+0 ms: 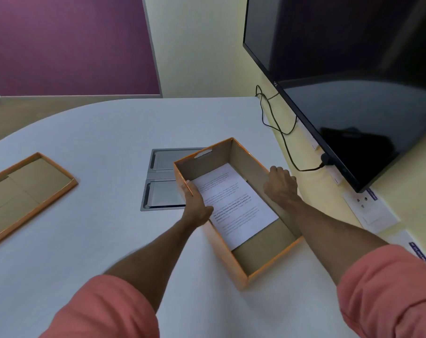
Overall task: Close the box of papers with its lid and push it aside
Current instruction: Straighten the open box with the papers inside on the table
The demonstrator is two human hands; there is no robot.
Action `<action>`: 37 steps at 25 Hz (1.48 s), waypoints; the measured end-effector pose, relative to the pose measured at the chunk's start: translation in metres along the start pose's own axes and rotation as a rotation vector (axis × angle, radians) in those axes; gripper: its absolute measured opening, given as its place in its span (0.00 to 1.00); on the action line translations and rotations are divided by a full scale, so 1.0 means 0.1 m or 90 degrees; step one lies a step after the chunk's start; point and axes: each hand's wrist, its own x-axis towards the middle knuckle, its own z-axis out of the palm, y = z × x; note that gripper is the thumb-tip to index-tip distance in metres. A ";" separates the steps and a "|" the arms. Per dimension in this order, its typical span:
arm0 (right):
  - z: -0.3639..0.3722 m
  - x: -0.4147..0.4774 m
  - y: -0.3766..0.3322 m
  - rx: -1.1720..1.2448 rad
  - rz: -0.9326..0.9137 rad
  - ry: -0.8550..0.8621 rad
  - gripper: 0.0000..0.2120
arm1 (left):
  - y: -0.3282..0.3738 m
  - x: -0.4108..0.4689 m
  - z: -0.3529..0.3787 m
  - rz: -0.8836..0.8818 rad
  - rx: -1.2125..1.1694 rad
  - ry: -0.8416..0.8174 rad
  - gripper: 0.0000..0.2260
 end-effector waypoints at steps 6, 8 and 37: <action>-0.05 0.03 0.12 0.148 0.031 -0.247 0.16 | -0.07 -0.24 -0.06 -0.116 -0.136 0.096 0.37; -0.05 0.02 0.12 0.134 0.022 -0.289 0.19 | -0.09 -0.34 -0.01 -0.128 -0.156 0.115 0.26; -0.09 -2.11 -2.19 0.313 0.077 -0.268 0.21 | -1.62 -1.42 -2.09 -0.093 -0.015 0.044 0.30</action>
